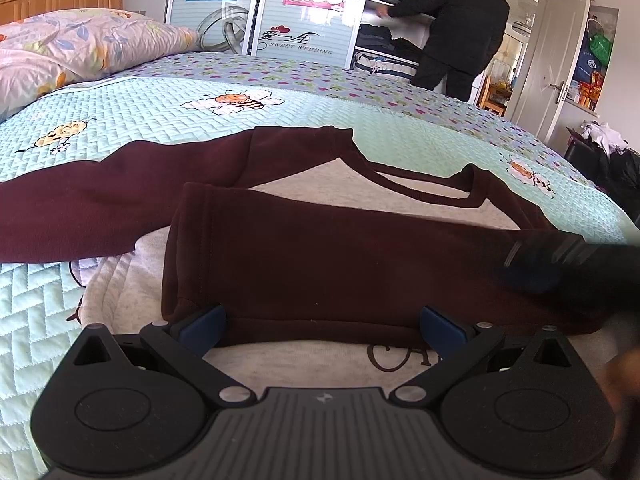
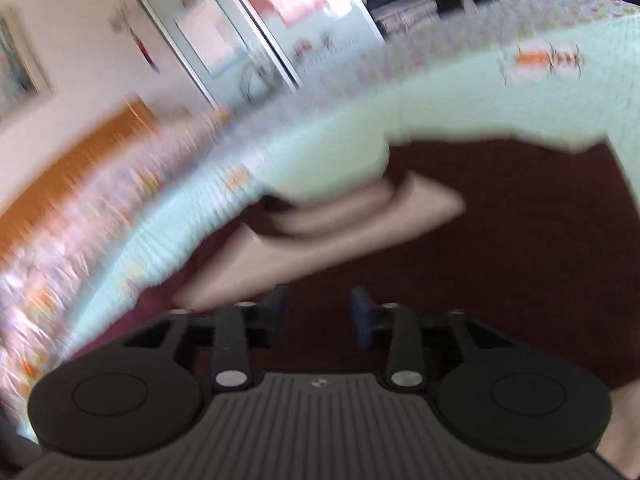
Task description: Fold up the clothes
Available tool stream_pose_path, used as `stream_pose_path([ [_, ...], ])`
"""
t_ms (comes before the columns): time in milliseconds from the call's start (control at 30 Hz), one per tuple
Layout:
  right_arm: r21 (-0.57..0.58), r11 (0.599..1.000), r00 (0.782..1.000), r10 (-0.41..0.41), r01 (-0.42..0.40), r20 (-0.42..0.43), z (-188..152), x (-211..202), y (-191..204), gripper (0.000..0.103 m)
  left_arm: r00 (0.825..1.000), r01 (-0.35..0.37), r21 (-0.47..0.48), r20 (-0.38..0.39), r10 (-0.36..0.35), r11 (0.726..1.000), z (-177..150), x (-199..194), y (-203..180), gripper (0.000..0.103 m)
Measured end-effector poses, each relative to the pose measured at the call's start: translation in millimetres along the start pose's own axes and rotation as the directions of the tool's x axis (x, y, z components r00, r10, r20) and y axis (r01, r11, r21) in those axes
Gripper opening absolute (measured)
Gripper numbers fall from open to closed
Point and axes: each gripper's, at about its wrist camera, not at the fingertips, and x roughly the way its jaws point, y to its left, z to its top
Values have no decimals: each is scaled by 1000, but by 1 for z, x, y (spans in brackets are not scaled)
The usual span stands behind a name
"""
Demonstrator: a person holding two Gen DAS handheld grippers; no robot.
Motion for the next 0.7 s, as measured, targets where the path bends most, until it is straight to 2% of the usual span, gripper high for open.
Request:
stream_pose_path([
  [33,9,1000,1000,-24,24,-7,-3,3,-2,4,1000,4,-6,1,-4,1000,0,-1,1,102],
  [100,72,996,999,-47,47,2,1,-7,-2,6,1000,25,-37,6,-25,999,2,-4,6,102],
  [167,79,997,999,-13,10,40,-1,-20,9,25,997,69,-104,27,-67,992,6,-11,16,102],
  [267,109,989,991,89,-100,99,-6,-32,25,31,988,137,-231,95,-118,963,10,-23,38,102],
  [300,137,980,985,128,-143,113,-7,-32,29,33,985,152,-269,120,-124,951,11,-28,46,102],
  [367,205,953,973,201,-221,115,-3,-19,38,42,980,159,-335,167,-107,929,12,-35,61,102],
  [433,210,953,975,206,-219,85,-5,-11,43,51,977,159,-381,194,-90,911,13,-38,72,102],
  [467,197,965,984,167,-176,58,-9,-4,41,54,976,158,-400,203,-81,903,13,-39,76,102],
  [500,182,974,990,134,-138,35,-15,5,37,51,976,155,-413,206,-74,897,13,-38,80,102],
  [533,166,979,992,116,-122,45,-22,10,30,27,978,151,-419,196,-73,896,14,-36,81,102],
  [567,176,976,990,113,-125,80,-28,9,22,13,980,149,-423,181,-78,894,14,-32,82,102],
  [633,222,961,985,150,-166,87,-26,7,14,15,980,163,-406,176,-98,899,15,-31,78,102],
  [700,228,945,970,211,-234,120,-27,1,10,20,974,188,-366,190,-124,911,17,-33,71,102],
])
